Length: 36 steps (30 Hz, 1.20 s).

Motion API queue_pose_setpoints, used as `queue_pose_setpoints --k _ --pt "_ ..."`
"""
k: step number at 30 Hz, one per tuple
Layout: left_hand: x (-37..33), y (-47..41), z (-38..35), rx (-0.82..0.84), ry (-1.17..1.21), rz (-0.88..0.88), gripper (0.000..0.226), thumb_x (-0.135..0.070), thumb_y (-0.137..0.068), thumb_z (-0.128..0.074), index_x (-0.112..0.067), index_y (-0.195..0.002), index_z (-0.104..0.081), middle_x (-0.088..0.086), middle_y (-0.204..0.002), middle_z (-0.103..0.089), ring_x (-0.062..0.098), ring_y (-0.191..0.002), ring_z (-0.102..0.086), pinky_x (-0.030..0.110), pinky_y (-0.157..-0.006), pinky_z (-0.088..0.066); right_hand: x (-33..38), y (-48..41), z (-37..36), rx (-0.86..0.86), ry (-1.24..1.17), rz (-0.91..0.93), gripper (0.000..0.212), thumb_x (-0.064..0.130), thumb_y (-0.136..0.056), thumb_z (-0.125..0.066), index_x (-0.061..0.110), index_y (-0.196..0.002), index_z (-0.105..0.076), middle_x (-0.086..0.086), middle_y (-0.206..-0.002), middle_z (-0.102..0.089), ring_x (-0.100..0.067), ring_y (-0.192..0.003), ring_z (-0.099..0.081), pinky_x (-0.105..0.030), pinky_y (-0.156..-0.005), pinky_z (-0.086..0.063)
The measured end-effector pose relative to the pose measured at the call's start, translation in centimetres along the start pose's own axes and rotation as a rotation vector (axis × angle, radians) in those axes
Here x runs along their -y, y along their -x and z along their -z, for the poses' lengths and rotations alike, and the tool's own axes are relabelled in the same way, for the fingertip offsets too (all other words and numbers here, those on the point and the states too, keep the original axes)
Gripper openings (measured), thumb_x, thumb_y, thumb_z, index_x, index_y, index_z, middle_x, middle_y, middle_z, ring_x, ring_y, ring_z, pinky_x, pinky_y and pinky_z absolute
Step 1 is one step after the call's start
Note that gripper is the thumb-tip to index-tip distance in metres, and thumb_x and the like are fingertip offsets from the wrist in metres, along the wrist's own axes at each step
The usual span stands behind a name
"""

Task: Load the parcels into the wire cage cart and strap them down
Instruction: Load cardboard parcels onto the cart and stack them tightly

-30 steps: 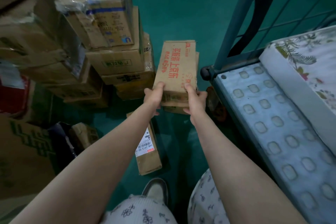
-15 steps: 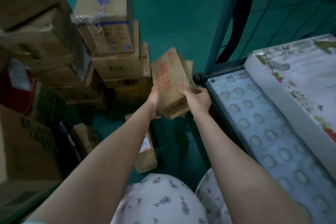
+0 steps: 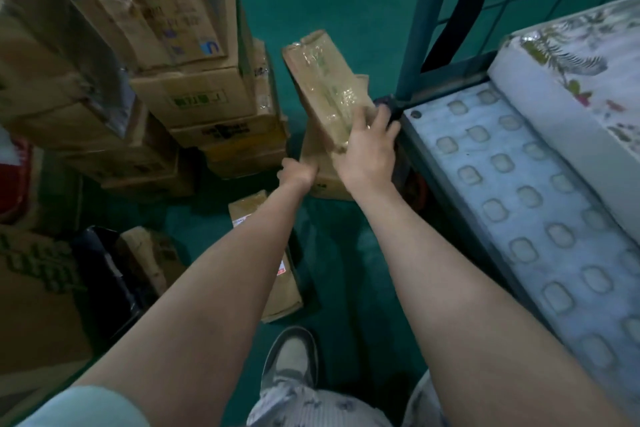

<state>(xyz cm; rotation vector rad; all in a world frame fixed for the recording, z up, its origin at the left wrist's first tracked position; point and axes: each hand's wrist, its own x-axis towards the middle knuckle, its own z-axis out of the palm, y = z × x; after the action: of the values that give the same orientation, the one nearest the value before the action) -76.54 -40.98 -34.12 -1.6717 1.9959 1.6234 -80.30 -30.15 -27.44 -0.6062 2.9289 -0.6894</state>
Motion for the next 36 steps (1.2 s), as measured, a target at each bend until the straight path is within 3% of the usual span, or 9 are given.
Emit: queue_pose_setpoints --k 5,10,18,20,23,26,29,32,36 --pt "0.3 -2.0 -1.6 0.011 0.182 0.142 0.062 -0.043 -0.091 -0.049 -0.007 -0.140 -0.037 0.013 -0.136 -0.050 0.032 -0.119 -0.050 0.041 -0.101 -0.042 -1.7 -0.3 -1.0 0.109 0.119 0.018 0.088 0.045 -0.083 -0.064 0.021 -0.150 -0.013 -0.022 -0.142 -0.019 -0.037 -0.124 -0.025 -0.036 -0.098 -0.038" --pt "1.3 -3.7 -2.8 0.053 0.238 0.179 0.073 -0.046 -0.092 -0.046 -0.015 -0.150 -0.013 0.014 -0.148 -0.032 0.035 -0.132 -0.036 0.046 -0.109 -0.032 -2.1 -0.5 -0.9 0.127 0.140 0.034 0.089 0.048 -0.083 -0.062 0.022 -0.151 -0.010 -0.022 -0.140 -0.021 -0.036 -0.123 -0.027 -0.036 -0.097 -0.039" --pt "1.4 -4.4 -3.3 0.036 0.568 0.092 0.076 -0.056 -0.077 -0.051 -0.016 -0.139 -0.029 0.011 -0.132 -0.049 0.030 -0.118 -0.049 0.047 -0.104 -0.039 -2.6 1.8 -1.1 -0.005 0.071 0.026 0.086 0.043 -0.075 -0.070 0.022 -0.146 -0.025 -0.017 -0.130 -0.031 -0.033 -0.113 -0.033 -0.036 -0.077 -0.048" --pt "0.7 -4.3 -3.7 0.060 0.594 0.072 0.090 -0.063 -0.073 -0.050 -0.015 -0.145 -0.026 0.009 -0.134 -0.047 0.031 -0.120 -0.049 0.047 -0.103 -0.041 -2.4 2.0 -1.1 -0.075 0.075 0.058 0.085 0.039 -0.071 -0.075 0.019 -0.143 -0.034 -0.020 -0.127 -0.037 -0.036 -0.109 -0.038 -0.041 -0.078 -0.050" --pt "0.9 -5.5 -5.1 0.198 0.546 0.097 0.101 -0.078 -0.054 -0.050 -0.017 -0.135 -0.048 0.012 -0.125 -0.059 0.029 -0.108 -0.059 0.045 -0.092 -0.051 -1.9 1.9 -0.9 -0.056 0.109 0.061 0.085 0.035 -0.072 -0.074 0.020 -0.144 -0.032 -0.020 -0.129 -0.036 -0.036 -0.110 -0.037 -0.044 -0.088 -0.047" --pt "0.7 -4.8 -5.9 0.228 0.511 0.098 0.079 -0.075 -0.067 -0.046 -0.016 -0.118 -0.062 0.011 -0.118 -0.064 0.026 -0.100 -0.063 0.040 -0.085 -0.055 -2.0 1.8 -0.8 -0.032 0.118 0.067 0.086 0.037 -0.075 -0.070 0.021 -0.147 -0.025 -0.021 -0.134 -0.032 -0.036 -0.115 -0.034 -0.046 -0.093 -0.044" --pt "0.5 -3.9 -5.3 0.231 0.489 0.113 0.061 -0.051 -0.097 -0.018 -0.014 -0.114 -0.062 0.010 -0.107 -0.066 0.024 -0.098 -0.059 0.034 -0.081 -0.049 -2.3 1.8 -0.7 -0.005 0.121 0.075 0.088 0.040 -0.078 -0.068 0.022 -0.149 -0.019 -0.020 -0.137 -0.028 -0.036 -0.117 -0.031 -0.045 -0.095 -0.044" --pt "1.8 -4.9 -5.2 0.282 0.441 0.138 0.073 -0.065 -0.089 -0.016 -0.018 -0.122 -0.061 0.013 -0.124 -0.062 0.027 -0.111 -0.058 0.040 -0.101 -0.045 -2.8 1.9 -0.6 0.005 0.096 0.089 0.089 0.039 -0.079 -0.069 0.025 -0.149 -0.017 -0.018 -0.138 -0.025 -0.033 -0.118 -0.027 -0.039 -0.089 -0.048" --pt "2.4 -5.0 -5.4 0.414 0.492 0.208 0.075 -0.071 -0.087 -0.023 -0.015 -0.117 -0.063 0.013 -0.107 -0.067 0.027 -0.101 -0.061 0.035 -0.084 -0.051 -3.4 2.1 -0.5 -0.002 0.090 0.098 0.087 0.039 -0.080 -0.069 0.025 -0.150 -0.019 -0.018 -0.136 -0.027 -0.033 -0.119 -0.029 -0.037 -0.082 -0.049"
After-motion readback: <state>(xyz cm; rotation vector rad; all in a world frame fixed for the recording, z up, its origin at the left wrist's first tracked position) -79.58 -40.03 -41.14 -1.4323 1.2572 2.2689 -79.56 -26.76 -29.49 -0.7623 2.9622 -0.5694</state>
